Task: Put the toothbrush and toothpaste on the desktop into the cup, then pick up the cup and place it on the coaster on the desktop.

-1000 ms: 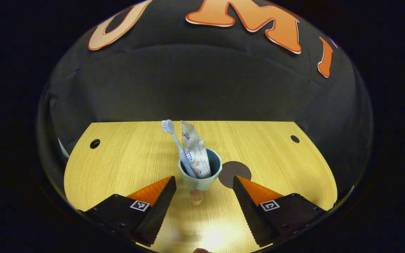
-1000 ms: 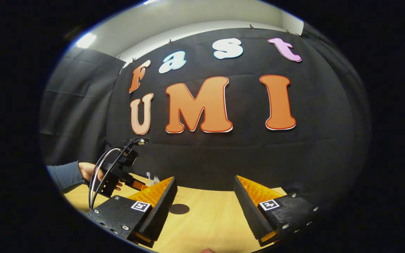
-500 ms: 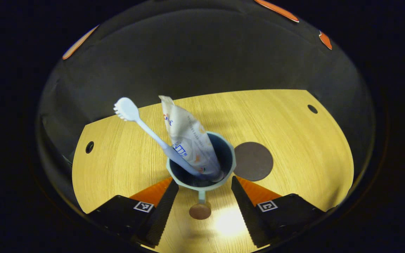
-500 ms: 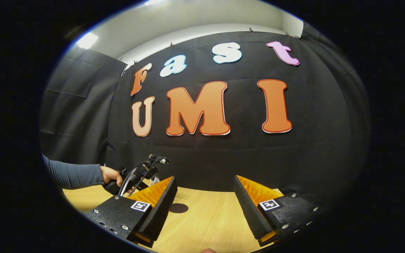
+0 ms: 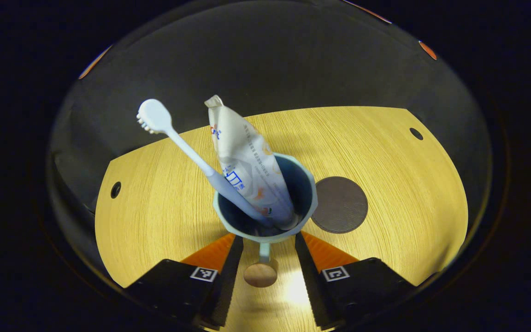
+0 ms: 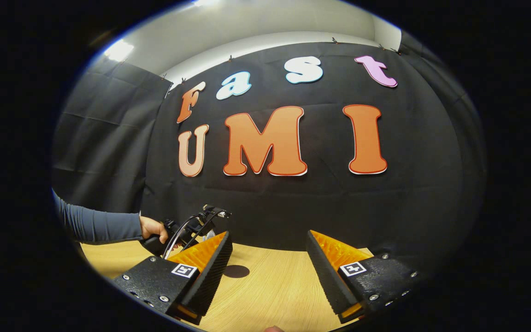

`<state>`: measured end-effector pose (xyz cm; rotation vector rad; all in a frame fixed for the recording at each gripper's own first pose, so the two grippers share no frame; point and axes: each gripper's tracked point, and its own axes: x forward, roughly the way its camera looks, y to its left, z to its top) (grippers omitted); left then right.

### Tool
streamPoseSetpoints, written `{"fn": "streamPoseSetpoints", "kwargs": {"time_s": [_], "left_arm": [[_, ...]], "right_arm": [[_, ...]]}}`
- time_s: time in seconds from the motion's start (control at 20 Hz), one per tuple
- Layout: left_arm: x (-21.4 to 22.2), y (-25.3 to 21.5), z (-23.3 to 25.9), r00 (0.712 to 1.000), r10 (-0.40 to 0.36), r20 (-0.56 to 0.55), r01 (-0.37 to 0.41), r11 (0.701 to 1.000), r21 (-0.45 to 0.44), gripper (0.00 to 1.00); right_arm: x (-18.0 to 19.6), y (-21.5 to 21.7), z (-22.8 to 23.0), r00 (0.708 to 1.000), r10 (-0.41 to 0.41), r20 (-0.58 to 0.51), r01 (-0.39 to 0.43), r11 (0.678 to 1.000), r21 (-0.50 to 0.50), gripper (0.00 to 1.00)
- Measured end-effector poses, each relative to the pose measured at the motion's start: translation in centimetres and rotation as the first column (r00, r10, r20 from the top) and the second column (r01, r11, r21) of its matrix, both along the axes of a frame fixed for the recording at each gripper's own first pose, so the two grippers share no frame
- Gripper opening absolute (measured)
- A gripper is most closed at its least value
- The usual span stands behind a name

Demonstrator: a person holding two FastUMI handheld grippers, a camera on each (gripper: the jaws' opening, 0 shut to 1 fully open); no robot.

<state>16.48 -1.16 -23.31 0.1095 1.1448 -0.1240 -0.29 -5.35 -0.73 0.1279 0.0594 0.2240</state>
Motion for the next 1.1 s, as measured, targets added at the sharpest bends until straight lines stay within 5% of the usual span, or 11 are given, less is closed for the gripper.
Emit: {"fn": "streamPoseSetpoints", "kwargs": {"time_s": [0.1,0.15,0.2,0.25,0.3,0.7,1.1], "left_arm": [[-0.3,-0.3,0.0,1.0,0.007,-0.019,-0.007,1.0,-0.001,0.58],[-0.5,-0.7,-0.2,1.0,0.016,-0.025,-0.016,1.0,-0.012,0.6],[-0.6,-1.1,0.3,1.0,0.019,-0.014,-0.019,1.0,-0.02,0.28],[-0.5,-1.2,0.5,1.0,0.021,-0.009,-0.022,0.999,-0.025,0.22],[-0.5,-1.0,0.3,1.0,0.03,0.0,-0.03,0.999,-0.035,0.28],[-0.4,-1.3,0.1,0.996,0.076,0.038,-0.072,0.992,-0.107,0.22],[-0.1,-1.2,-0.1,0.995,0.035,0.096,-0.024,0.993,-0.113,0.22]], "right_arm": [[-0.2,-0.1,0.0,1.0,-0.005,-0.007,0.005,1.0,0.007,0.97],[-0.4,-0.2,0.0,1.0,-0.007,-0.003,0.007,1.0,0.01,0.97],[-0.6,-0.2,0.2,1.0,-0.01,0.003,0.01,1.0,0.013,0.97],[-0.7,-0.3,0.3,1.0,-0.012,0.008,0.012,1.0,0.015,0.97],[-0.8,-0.4,0.4,1.0,-0.016,0.009,0.016,1.0,0.017,0.97],[-1.6,-1.1,0.8,0.999,-0.03,0.031,0.029,0.999,0.02,0.97],[-2.0,-1.7,-0.2,0.999,-0.048,0.005,0.048,0.999,0.01,0.96]]}}
